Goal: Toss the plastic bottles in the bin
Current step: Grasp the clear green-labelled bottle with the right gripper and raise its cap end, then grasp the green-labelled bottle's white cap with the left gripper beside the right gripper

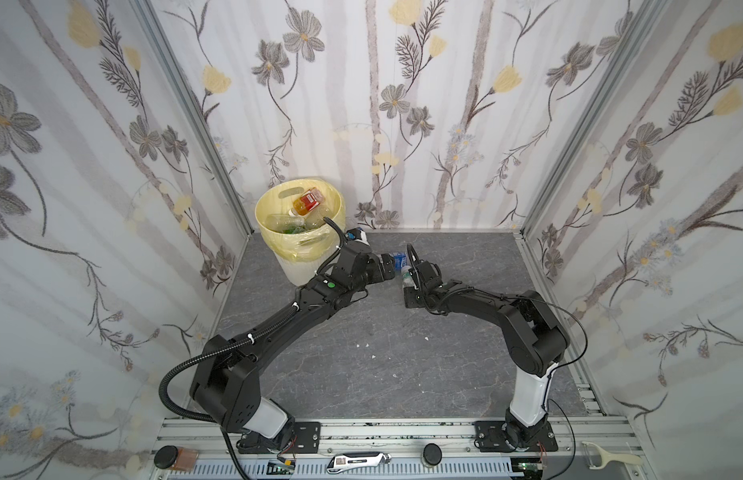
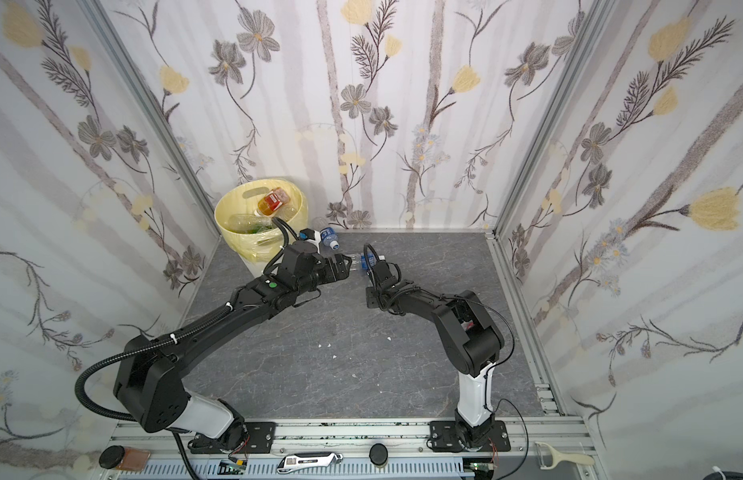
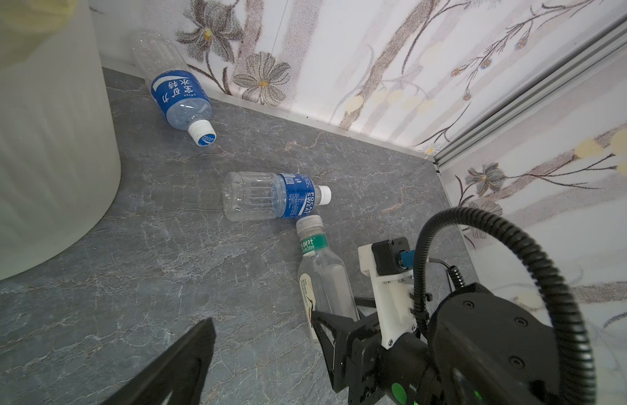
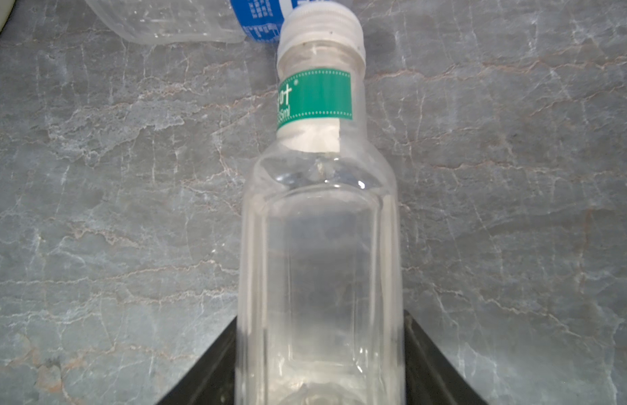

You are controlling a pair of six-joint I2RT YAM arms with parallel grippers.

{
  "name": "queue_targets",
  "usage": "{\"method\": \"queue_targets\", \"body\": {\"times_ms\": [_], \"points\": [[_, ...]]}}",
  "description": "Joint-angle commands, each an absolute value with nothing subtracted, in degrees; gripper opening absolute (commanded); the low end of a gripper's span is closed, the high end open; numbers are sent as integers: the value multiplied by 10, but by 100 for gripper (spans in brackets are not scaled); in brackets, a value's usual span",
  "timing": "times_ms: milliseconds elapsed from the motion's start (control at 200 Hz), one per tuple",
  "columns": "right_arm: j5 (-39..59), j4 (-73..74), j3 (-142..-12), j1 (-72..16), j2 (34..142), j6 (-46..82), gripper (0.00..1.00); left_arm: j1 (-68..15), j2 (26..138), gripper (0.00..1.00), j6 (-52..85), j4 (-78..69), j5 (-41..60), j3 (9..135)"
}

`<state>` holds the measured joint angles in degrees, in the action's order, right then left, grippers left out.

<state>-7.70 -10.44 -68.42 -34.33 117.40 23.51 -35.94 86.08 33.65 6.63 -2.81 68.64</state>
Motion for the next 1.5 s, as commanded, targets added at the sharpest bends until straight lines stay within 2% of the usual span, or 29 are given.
{"method": "queue_targets", "body": {"times_ms": [0, 554, 794, 1074, 1494], "points": [[-62, -83, -670, -344, 1153, 245, 64, -354, 855, 100, 351, 59, -29, 681], [6, -9, -589, -351, 1013, 250, 59, -324, 889, 100, 411, 58, 96, 687], [40, 16, -580, -356, 962, 240, 58, -323, 917, 100, 431, 58, 120, 709], [78, 49, -565, -361, 931, 241, 57, -325, 942, 96, 447, 56, 135, 736], [108, 81, -566, -360, 931, 259, 57, -333, 949, 86, 456, 51, 138, 734]]}}
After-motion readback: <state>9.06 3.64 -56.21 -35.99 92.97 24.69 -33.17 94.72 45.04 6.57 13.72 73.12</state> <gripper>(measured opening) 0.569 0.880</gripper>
